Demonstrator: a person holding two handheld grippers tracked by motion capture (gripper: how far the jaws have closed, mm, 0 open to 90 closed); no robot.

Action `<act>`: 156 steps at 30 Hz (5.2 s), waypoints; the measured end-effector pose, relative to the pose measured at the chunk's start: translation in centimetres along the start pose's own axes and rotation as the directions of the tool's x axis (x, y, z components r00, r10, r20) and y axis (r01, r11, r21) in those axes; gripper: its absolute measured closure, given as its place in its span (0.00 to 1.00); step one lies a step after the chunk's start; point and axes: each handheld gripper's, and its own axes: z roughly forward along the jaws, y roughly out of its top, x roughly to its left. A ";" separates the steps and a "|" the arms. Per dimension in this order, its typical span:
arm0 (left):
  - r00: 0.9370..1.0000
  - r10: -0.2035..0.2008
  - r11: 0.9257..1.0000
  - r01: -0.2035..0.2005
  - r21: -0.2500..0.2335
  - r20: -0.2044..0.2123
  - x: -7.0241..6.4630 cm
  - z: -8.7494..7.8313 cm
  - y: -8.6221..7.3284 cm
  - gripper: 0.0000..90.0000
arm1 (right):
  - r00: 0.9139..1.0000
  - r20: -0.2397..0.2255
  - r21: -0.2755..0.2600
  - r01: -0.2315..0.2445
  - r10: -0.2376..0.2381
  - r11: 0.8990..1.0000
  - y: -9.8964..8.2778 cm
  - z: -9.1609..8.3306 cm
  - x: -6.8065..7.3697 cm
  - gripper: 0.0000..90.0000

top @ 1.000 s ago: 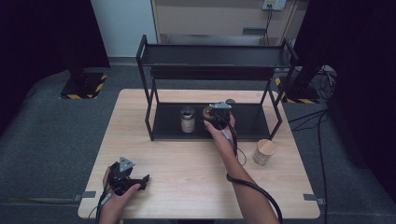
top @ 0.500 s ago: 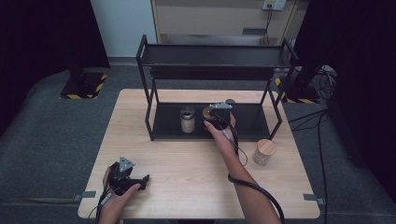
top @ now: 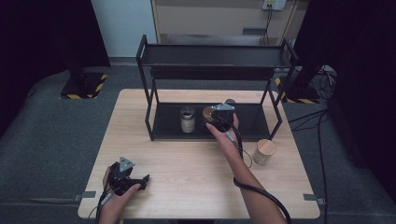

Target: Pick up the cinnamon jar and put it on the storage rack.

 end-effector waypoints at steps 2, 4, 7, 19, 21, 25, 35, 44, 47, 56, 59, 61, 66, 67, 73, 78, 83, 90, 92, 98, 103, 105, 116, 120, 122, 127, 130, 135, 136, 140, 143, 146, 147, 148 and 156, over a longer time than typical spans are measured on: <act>1.000 0.000 1.000 0.000 0.000 -0.001 0.0 0.0 0.0 0.00 | 1.000 -0.002 0.002 0.004 -0.004 1.000 0.0 -0.3 -0.1 0.11; 1.000 0.000 1.000 0.000 0.000 -0.001 0.0 0.0 0.0 0.00 | 1.000 -0.008 0.001 0.007 -0.007 1.000 -0.1 -0.7 -0.2 0.10; 1.000 -0.001 1.000 0.001 -0.001 -0.002 -0.1 0.0 0.0 0.00 | 1.000 -0.019 -0.004 0.009 -0.009 1.000 -0.2 -1.3 -0.4 0.08; 1.000 -0.002 1.000 0.002 -0.001 -0.002 -0.1 0.0 0.0 0.00 | 0.999 -0.033 0.000 0.013 -0.013 1.000 -0.3 -3.1 -1.1 0.04; 1.000 -0.001 1.000 0.001 -0.001 -0.002 -0.1 0.0 0.0 0.00 | 0.999 -0.036 0.002 0.010 -0.010 1.000 -0.3 -3.4 -1.2 0.04; 1.000 -0.001 1.000 0.001 -0.001 -0.002 -0.1 0.0 0.0 0.00 | 0.999 -0.042 0.001 0.012 -0.012 1.000 -0.2 -4.2 -1.5 0.04; 1.000 -0.001 1.000 0.001 -0.001 -0.002 -0.1 0.0 0.0 0.00 | 0.998 -0.060 0.015 0.010 -0.009 1.000 0.1 -5.6 -2.2 0.04; 1.000 -0.002 1.000 0.002 -0.001 -0.003 -0.1 0.0 0.0 0.00 | 0.997 -0.075 0.008 0.022 -0.022 1.000 0.3 -7.2 -2.5 0.04; 1.000 -0.001 1.000 0.001 -0.001 -0.003 -0.1 0.0 0.0 0.00 | 0.997 -0.076 0.004 0.031 -0.030 1.000 0.3 -7.7 -2.7 0.04; 1.000 -0.002 1.000 0.002 -0.001 -0.003 -0.1 0.0 0.0 0.00 | 0.996 -0.083 0.001 0.042 -0.042 0.999 0.4 -9.3 -3.2 0.04; 1.000 -0.002 1.000 0.002 -0.001 -0.003 -0.1 0.0 0.0 0.00 | 0.995 -0.088 0.005 0.049 -0.048 0.999 0.6 -9.8 -3.3 0.04; 1.000 -0.002 1.000 0.002 -0.001 -0.003 -0.1 0.0 0.0 0.00 | 0.994 -0.090 0.010 0.055 -0.053 0.998 0.7 -10.2 -3.3 0.04; 1.000 -0.002 1.000 0.002 -0.001 -0.003 -0.1 0.0 0.0 0.00 | 0.993 -0.097 0.007 0.062 -0.061 0.998 0.7 -10.9 -3.5 0.04; 1.000 -0.002 1.000 0.002 -0.001 -0.003 -0.1 0.0 0.0 0.00 | 0.993 -0.098 0.008 0.064 -0.063 0.998 0.7 -11.1 -3.6 0.04; 1.000 -0.002 1.000 0.002 -0.001 -0.003 -0.1 0.0 0.0 0.00 | 0.992 -0.106 0.016 0.070 -0.068 0.997 0.5 -11.9 -4.0 0.04; 1.000 -0.002 1.000 0.002 -0.001 -0.004 -0.1 0.0 0.0 0.00 | 0.992 -0.109 0.026 0.067 -0.064 0.997 0.3 -12.5 -4.4 0.04; 1.000 -0.002 1.000 0.002 -0.001 -0.004 -0.1 0.0 0.0 0.00 | 0.991 -0.117 0.036 0.070 -0.065 0.997 0.1 -13.2 -4.7 0.04; 1.000 -0.002 1.000 0.002 -0.001 -0.004 -0.1 0.0 0.0 0.00 | 0.991 -0.115 0.034 0.070 -0.065 0.997 -0.3 -14.3 -5.1 0.04; 1.000 -0.002 1.000 0.002 -0.001 -0.004 -0.1 0.0 0.0 0.00 | 0.992 -0.114 0.034 0.065 -0.060 0.997 -0.5 -14.6 -5.2 0.04; 1.000 -0.004 1.000 0.004 -0.002 -0.005 -0.2 0.0 -0.1 0.00 | 0.993 -0.109 0.030 0.053 -0.049 0.998 -1.0 -15.4 -5.8 0.04; 1.000 -0.005 1.000 0.005 -0.002 -0.006 -0.2 0.0 -0.1 0.00 | 0.994 -0.107 0.029 0.041 -0.038 0.999 -1.4 -16.1 -6.3 0.04; 1.000 -0.005 1.000 0.005 -0.002 -0.007 -0.2 0.0 -0.1 0.00 | 0.994 -0.103 0.033 0.041 -0.038 0.999 -1.5 -16.4 -6.4 0.04; 1.000 -0.006 1.000 0.006 -0.002 -0.007 -0.2 -0.1 -0.1 0.00 | 0.996 -0.082 0.029 0.031 -0.029 0.999 -2.3 -17.9 -7.4 0.04; 1.000 -0.006 1.000 0.006 -0.003 -0.007 -0.2 0.0 -0.1 0.00 | 0.997 -0.075 0.030 0.028 -0.025 0.999 -2.6 -18.4 -7.8 0.04; 1.000 -0.006 1.000 0.006 -0.003 -0.007 -0.2 0.0 -0.1 0.00 | 0.997 -0.071 0.030 0.026 -0.024 0.999 -2.8 -18.7 -8.0 0.04; 1.000 -0.006 1.000 0.006 -0.002 -0.007 -0.2 -0.1 -0.1 0.00 | 0.998 -0.059 0.030 0.018 -0.016 0.999 -3.2 -19.1 -8.4 0.04; 1.000 -0.006 1.000 0.006 -0.002 -0.007 -0.2 -0.1 -0.1 0.00 | 0.998 -0.057 0.030 0.012 -0.010 0.999 -3.4 -19.4 -8.7 0.04; 1.000 -0.006 1.000 0.006 -0.003 -0.007 -0.2 0.0 -0.1 0.00 | 0.999 -0.048 0.032 0.005 -0.003 0.999 -3.9 -19.7 -9.0 0.04; 1.000 -0.006 1.000 0.006 -0.002 -0.007 -0.2 -0.1 -0.1 0.00 | 0.999 -0.047 0.034 0.004 -0.003 0.999 -3.9 -19.8 -9.1 0.04; 1.000 -0.006 1.000 0.006 -0.002 -0.007 -0.2 -0.1 -0.1 0.00 | 0.999 -0.043 0.035 -0.003 0.005 0.999 -4.4 -20.0 -9.4 0.04; 1.000 -0.006 1.000 0.006 -0.003 -0.007 -0.2 0.0 -0.1 0.00 | 0.999 -0.039 0.036 -0.009 0.010 0.999 -4.7 -20.1 -9.6 0.04; 1.000 -0.006 1.000 0.006 -0.002 -0.007 -0.2 -0.1 -0.1 0.00 | 0.999 -0.034 0.035 -0.016 0.017 0.999 -5.0 -20.3 -9.8 0.04; 1.000 -0.006 1.000 0.006 -0.003 -0.007 -0.2 0.0 -0.1 0.00 | 0.999 -0.033 0.037 -0.019 0.020 0.999 -5.0 -20.3 -9.9 0.04; 1.000 -0.006 1.000 0.006 -0.003 -0.007 -0.2 0.0 -0.1 0.00 | 0.999 -0.031 0.035 -0.019 0.021 0.999 -5.2 -20.4 -9.9 0.04; 1.000 -0.006 1.000 0.006 -0.003 -0.007 -0.2 0.0 -0.1 0.00 | 0.999 -0.026 0.041 -0.038 0.040 0.998 -6.1 -20.6 -10.4 0.04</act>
